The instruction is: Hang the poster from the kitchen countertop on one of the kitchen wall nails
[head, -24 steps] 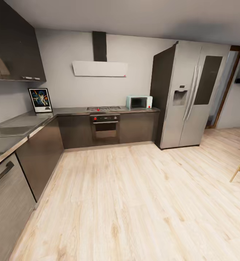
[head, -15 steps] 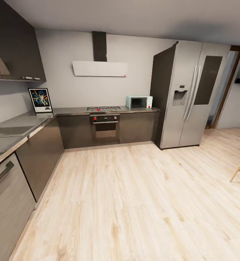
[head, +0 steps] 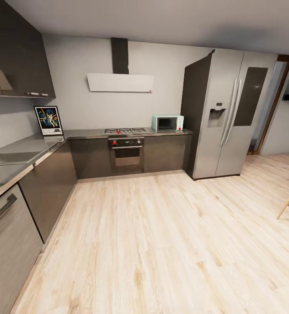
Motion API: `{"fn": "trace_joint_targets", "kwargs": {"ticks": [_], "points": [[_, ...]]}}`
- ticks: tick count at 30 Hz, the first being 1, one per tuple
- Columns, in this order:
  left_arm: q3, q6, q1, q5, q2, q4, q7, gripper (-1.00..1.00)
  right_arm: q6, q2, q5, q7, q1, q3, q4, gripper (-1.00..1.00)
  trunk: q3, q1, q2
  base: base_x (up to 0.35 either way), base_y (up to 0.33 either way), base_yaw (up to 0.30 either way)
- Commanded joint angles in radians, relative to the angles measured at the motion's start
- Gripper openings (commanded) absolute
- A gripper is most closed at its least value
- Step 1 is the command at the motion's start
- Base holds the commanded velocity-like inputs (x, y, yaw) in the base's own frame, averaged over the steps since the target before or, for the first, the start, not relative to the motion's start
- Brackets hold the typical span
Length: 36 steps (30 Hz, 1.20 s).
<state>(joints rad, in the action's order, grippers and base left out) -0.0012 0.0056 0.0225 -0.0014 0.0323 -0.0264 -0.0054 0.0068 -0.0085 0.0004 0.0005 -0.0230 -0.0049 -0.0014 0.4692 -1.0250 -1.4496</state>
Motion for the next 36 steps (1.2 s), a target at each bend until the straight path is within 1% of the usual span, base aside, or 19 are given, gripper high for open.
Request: {"fn": "trace_joint_targets", "kwargs": {"ticks": [1, 4, 7, 8, 10, 11, 12, 14, 17, 18, 20, 26, 36], "points": [[0.000, 0.001, 0.006, 0.000, 0.006, -0.008, 0.001, 1.00, -0.005, -0.006, 0.001, -0.001, -0.006, -0.001, -0.006, 1.00, 0.001, 0.000, 0.000, 0.000, 0.000, 0.000], [0.000, 0.000, 0.019, 0.001, 0.022, -0.025, 0.003, 1.00, -0.022, -0.023, 0.002, -0.004, -0.023, -0.002, -0.023, 1.00, 0.001, 0.000, 0.000, 0.000, 0.000, 0.000], [0.001, 0.000, 0.022, 0.000, 0.021, -0.041, 0.004, 1.00, -0.039, -0.040, 0.003, -0.005, -0.041, -0.003, -0.040, 1.00, 0.001, 0.000, 0.000, 0.000, 0.000, 0.000], [0.002, -0.001, 0.023, -0.001, 0.018, -0.637, 0.005, 1.00, -0.044, -0.061, 0.004, -0.006, -0.089, -0.004, -0.474, 1.00, 0.001, 0.000, 0.000, 0.000, 0.000, 0.000], [0.002, -0.001, 0.024, 0.000, 0.011, -0.673, 0.005, 1.00, -0.046, -0.072, 0.004, -0.006, -0.090, -0.005, -0.494, 1.00, 0.001, 0.000, 0.000, 0.000, 0.000, 0.000], [0.004, -0.007, 0.024, 0.000, 0.000, -0.697, 0.004, 1.00, -0.047, -0.091, 0.004, -0.006, -0.091, -0.004, -0.509, 1.00, 0.001, 0.000, 0.000, 0.000, 0.000, 0.000], [0.005, -0.014, 0.025, 0.000, -0.003, -0.699, 0.004, 1.00, -0.047, -0.098, 0.004, -0.006, -0.091, -0.004, -0.512, 1.00, 0.001, 0.000, 0.000, 0.000, 0.000, 0.000], [0.008, -0.068, 0.025, 0.001, -0.010, -0.688, 0.004, 1.00, -0.048, -0.116, 0.003, -0.005, -0.088, -0.003, -0.520, 1.00, 0.001, 0.000, 0.000, 0.000, 0.000, 0.000], [0.012, -0.115, 0.025, 0.001, -0.013, -0.655, 0.003, 1.00, -0.048, -0.121, 0.004, -0.006, -0.086, -0.002, -0.522, 1.00, 0.001, 0.000, 0.000, 0.000, 0.000, 0.000], [0.014, -0.142, 0.025, 0.001, -0.013, -0.632, 0.003, 1.00, -0.048, -0.123, 0.004, -0.006, -0.085, -0.002, -0.522, 1.00, 0.001, 0.000, 0.000, 0.000, 0.000, 0.000], [0.016, -0.166, 0.025, 0.001, -0.014, -0.611, 0.003, 1.00, -0.048, -0.125, 0.004, -0.006, -0.084, -0.002, -0.523, 1.00, 0.001, 0.000, 0.000, 0.000, 0.000, 0.000], [0.022, -0.186, 0.025, 0.001, -0.015, -0.597, 0.004, 1.00, -0.049, -0.127, 0.005, -0.006, -0.083, -0.002, -0.524, 1.00, 0.001, 0.000, 0.000, 0.133, 0.000, 0.000], [0.027, -0.191, 0.025, 0.000, -0.015, -0.590, 0.004, 1.00, -0.050, -0.128, 0.006, -0.007, -0.082, -0.002, -0.525, 1.00, 0.001, 0.000, 0.000, 0.313, 0.000, 0.000]]}}
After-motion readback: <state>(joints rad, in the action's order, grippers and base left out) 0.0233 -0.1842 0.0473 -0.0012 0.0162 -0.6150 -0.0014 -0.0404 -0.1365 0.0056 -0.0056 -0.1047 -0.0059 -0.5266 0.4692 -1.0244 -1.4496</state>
